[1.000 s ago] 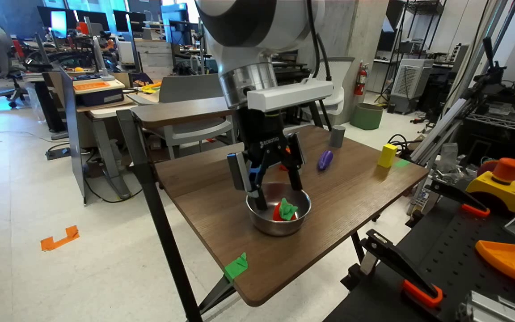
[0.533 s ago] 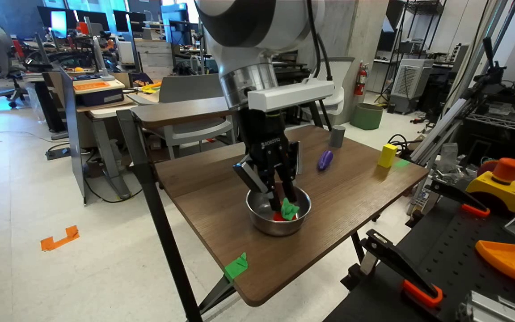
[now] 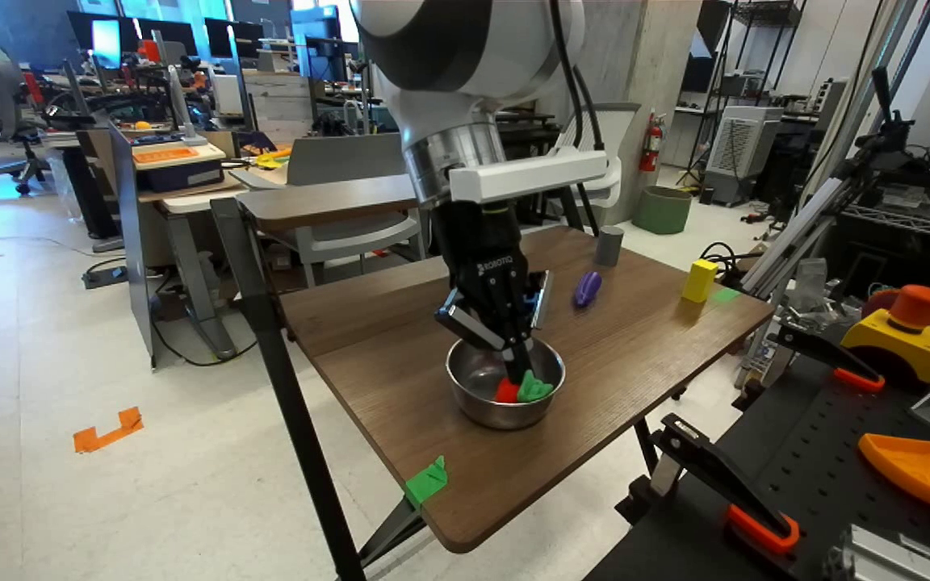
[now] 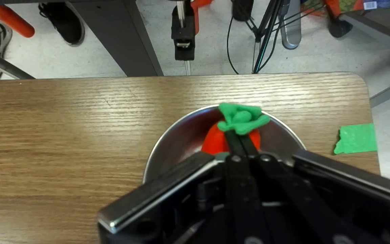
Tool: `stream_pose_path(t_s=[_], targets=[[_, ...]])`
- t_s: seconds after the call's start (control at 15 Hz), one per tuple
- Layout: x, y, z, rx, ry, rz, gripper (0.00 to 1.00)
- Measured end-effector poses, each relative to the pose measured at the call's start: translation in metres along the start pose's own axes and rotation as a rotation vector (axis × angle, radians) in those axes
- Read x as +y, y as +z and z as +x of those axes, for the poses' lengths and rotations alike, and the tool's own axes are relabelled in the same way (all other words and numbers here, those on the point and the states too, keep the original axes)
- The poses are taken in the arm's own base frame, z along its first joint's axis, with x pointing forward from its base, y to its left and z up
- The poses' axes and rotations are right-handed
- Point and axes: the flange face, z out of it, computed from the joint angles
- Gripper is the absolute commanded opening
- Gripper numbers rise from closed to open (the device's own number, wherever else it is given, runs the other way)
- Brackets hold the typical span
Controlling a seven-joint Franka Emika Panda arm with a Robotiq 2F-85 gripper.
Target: Remove the red plushy from the metal bowl and put it on the table
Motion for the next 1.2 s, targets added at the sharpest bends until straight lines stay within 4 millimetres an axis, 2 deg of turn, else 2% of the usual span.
stream_pose_path(t_s=[0.33,0.53,0.8,1.0,1.2], targets=[[0.001,-0.015,-0.003,0.01,0.011,0.033,0.0],[-0.002,-0.04,-0.011,0.05,0.004,0.039,0.0],[0.0,-0.078,-0.032,0.108,0.007,0.044,0.0],[0.017,-0.092,-0.044,0.13,0.049,0.046,0.0],[0.045,-0.102,-0.044,0.147,0.103,0.046,0.0]])
